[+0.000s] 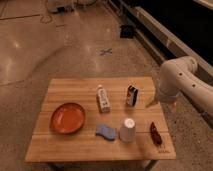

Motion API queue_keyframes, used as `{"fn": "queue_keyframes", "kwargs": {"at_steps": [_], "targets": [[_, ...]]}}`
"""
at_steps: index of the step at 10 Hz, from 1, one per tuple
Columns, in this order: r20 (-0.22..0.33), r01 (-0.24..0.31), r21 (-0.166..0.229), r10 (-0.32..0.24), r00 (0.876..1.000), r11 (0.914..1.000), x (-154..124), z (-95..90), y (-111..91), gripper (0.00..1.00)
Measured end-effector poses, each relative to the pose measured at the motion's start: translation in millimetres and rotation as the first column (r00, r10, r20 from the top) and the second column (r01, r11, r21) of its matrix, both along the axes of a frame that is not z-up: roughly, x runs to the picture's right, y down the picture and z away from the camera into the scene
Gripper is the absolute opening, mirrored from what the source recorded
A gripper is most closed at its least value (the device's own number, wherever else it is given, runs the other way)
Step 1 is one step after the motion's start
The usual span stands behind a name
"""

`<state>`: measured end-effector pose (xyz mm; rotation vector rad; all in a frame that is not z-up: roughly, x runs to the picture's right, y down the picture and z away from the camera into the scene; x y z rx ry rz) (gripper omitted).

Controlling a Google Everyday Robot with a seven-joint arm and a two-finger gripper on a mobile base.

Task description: Place the ceramic cup over the eraser

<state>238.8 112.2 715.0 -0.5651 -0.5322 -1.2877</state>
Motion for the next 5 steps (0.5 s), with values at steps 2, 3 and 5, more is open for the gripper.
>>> {"fn": "queue_keyframes", "kwargs": {"at_steps": [2,3,5], "targets": [[0.102,0.059,0.006,-0.059,0.993,0.9983,-35,-1.9,19,0.8],[0.141,0.082,0.015,-0.083,0.987,0.9965,-44,-1.1,25,0.8],[0.2,0.111,0.035,-0.116,0.973,0.9932,-59,0.0,33,0.8]]}}
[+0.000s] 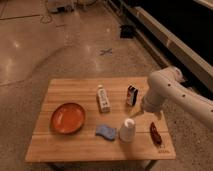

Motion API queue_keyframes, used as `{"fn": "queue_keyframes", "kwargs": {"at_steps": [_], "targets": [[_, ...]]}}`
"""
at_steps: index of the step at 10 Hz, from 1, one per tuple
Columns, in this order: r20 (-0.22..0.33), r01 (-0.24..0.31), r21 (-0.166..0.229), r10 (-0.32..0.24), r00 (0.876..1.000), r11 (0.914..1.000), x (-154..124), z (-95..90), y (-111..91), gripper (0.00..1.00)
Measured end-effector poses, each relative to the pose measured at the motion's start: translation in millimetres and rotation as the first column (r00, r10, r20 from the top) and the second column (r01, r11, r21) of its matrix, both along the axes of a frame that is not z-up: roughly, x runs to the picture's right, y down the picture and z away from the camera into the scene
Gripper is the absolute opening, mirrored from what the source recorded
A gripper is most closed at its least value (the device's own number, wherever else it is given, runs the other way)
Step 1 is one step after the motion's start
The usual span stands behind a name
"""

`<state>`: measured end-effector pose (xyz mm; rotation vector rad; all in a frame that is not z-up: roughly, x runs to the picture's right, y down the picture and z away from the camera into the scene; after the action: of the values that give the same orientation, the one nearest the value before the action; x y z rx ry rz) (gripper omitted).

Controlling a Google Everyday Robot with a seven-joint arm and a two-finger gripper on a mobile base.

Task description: Place the ceramic cup over the eraser

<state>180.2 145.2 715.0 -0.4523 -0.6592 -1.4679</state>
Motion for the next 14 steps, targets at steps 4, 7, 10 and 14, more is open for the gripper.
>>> {"fn": "queue_keyframes", "kwargs": {"at_steps": [4,7,10,14], "targets": [[0.07,0.092,0.049,-0.095,0.993,0.9946,-21,6.0,16,0.8],[0.1,0.152,0.07,-0.159,0.982,0.9859,-33,11.6,29,0.8],[0.12,0.202,0.08,-0.21,0.97,0.9762,-44,19.6,35,0.8],[0.133,0.247,0.082,-0.256,0.958,0.9657,-55,26.0,36,0.8]]}}
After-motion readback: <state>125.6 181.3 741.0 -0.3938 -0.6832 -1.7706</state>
